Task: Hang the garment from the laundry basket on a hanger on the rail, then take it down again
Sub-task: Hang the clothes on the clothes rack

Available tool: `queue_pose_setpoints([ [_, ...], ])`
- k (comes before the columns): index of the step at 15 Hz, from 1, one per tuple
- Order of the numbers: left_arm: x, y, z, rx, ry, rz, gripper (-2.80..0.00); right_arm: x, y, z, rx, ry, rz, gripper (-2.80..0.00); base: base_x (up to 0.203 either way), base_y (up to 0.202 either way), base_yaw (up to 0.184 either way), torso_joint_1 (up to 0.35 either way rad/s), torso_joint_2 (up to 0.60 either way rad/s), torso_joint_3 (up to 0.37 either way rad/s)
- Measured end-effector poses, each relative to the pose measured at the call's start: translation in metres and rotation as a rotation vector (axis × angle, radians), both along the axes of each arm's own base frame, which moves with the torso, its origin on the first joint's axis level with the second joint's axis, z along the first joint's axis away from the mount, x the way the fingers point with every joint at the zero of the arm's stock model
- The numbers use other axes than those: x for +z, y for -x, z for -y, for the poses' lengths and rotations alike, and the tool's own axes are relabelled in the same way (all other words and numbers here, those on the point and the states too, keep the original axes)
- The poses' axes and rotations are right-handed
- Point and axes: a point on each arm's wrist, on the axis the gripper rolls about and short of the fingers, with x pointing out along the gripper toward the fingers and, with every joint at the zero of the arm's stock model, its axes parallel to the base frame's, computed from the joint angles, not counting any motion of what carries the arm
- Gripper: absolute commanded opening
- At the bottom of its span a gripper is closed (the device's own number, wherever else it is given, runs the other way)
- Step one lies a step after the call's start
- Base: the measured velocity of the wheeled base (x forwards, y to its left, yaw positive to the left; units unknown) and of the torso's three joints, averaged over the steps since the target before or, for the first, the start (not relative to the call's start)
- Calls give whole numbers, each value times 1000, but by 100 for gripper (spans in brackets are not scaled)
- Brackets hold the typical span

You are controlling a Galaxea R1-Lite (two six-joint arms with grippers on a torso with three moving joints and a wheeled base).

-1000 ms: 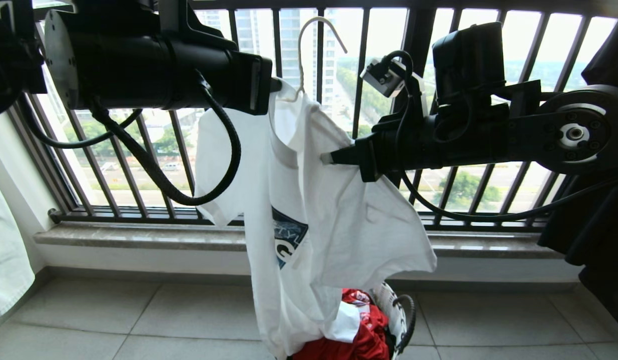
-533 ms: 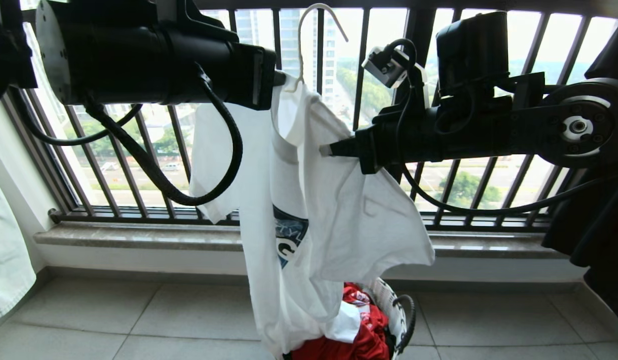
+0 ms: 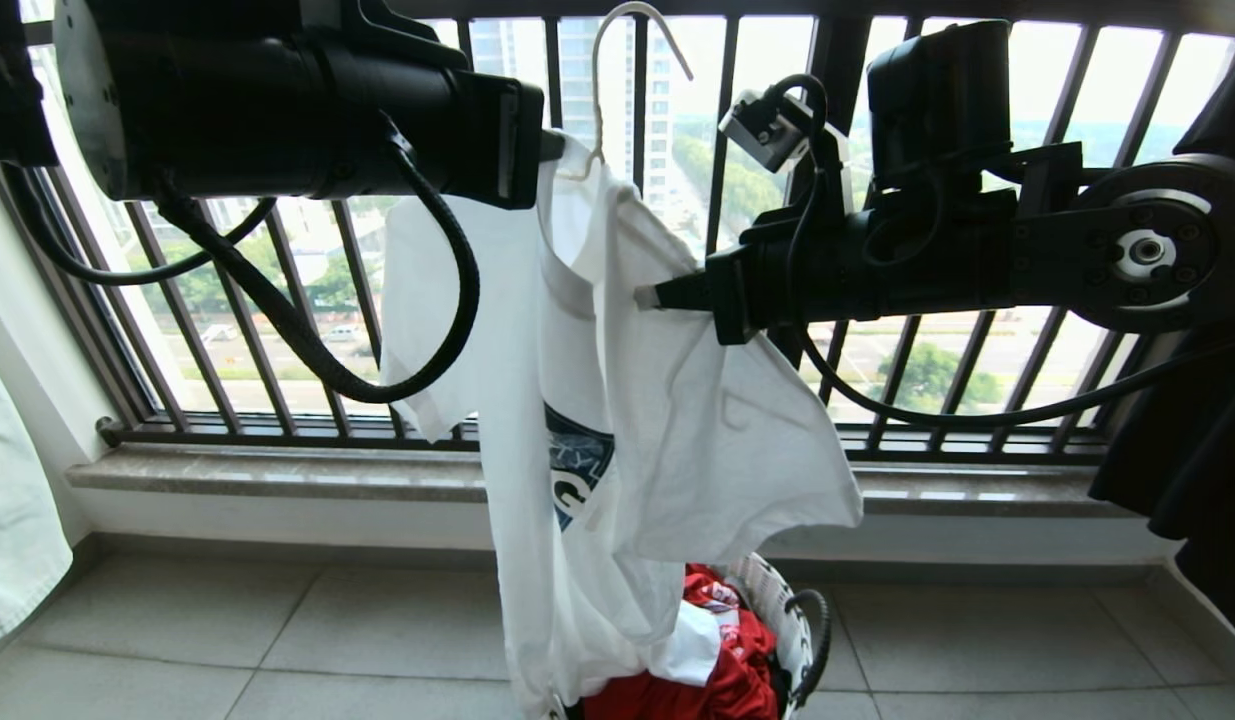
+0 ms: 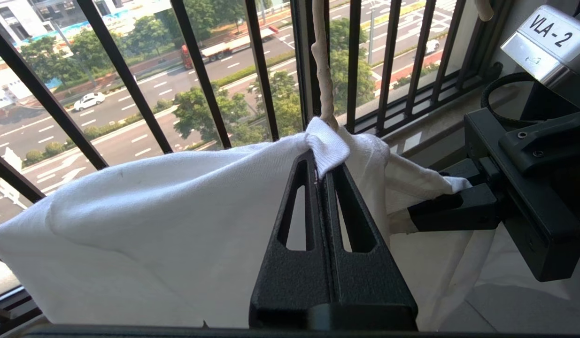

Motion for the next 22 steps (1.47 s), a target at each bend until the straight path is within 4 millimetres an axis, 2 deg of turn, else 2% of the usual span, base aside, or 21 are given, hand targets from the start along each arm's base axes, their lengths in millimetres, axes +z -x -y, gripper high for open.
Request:
queue_pose_setpoints([
  [8, 1, 0, 0, 0, -2, 4, -280, -1, -4, -3, 0, -10, 18, -280, 0, 0, 0, 0, 0, 0],
  [9, 0, 0, 0, 0, -2, 2, -173, -1, -4, -3, 0, -10, 16, -280, 0, 0, 0, 0, 0, 0],
  [10, 0, -1, 1, 0, -3, 2, 0, -2, -5, -3, 0, -9, 15, -280, 0, 0, 0, 0, 0, 0],
  [18, -9, 1, -1, 31, -45, -50, 0, 0, -5, -3, -1, -19, 24, -280, 0, 0, 0, 0, 0, 0],
  [20, -8, 8, -7, 38, -52, -57, 0, 0, -5, -3, 0, -19, 24, -280, 0, 0, 0, 0, 0, 0],
  [22, -6, 24, -19, 45, -70, -79, 0, 0, -5, -3, -1, -18, 24, -280, 0, 0, 0, 0, 0, 0],
])
